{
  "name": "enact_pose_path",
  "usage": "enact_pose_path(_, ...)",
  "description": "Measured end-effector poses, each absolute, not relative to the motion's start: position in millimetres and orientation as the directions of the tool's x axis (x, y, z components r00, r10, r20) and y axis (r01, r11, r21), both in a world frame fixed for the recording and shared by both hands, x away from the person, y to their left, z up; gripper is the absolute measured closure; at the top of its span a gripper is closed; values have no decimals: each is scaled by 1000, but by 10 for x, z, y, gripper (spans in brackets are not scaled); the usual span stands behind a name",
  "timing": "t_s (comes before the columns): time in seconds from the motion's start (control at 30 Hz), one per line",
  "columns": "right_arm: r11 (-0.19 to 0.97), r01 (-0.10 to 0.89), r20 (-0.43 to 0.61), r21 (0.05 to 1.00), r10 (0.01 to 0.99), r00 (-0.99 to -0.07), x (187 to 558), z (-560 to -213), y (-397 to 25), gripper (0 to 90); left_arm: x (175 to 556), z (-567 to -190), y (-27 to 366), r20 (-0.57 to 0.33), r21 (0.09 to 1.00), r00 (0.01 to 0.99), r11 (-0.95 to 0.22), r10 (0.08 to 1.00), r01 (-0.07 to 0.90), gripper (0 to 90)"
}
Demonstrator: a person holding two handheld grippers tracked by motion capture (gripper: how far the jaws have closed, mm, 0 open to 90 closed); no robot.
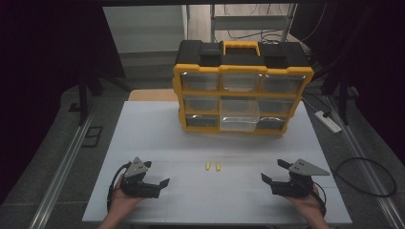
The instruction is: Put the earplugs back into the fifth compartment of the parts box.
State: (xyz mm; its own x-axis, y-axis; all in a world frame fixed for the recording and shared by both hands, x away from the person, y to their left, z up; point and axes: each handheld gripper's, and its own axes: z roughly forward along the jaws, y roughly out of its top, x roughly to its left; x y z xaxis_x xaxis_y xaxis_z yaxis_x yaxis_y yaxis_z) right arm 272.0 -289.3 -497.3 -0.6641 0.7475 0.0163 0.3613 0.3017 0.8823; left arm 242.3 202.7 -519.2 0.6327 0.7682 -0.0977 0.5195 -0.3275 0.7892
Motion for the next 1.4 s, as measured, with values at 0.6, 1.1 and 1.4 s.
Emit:
enact_pose_path(0.6, 356, 338, 6, 871, 680, -733, 2825, -4740, -2510, 172, 2433, -5195, 1990, -81, 790, 636, -340, 767, 510, 46)
enact_pose_path(1.1, 440, 317, -6, 841, 592, -806, 3029, -4732, -2111, 182, 2425, -5201, 1979, -69, 785, 636, -351, 769, 510, 49)
enact_pose_path(1.4, 448, 297, -13, 843, 569, -822, 3119, -4723, -1956, 190, 2427, -5206, 1967, -62, 781, 636, -360, 769, 511, 49)
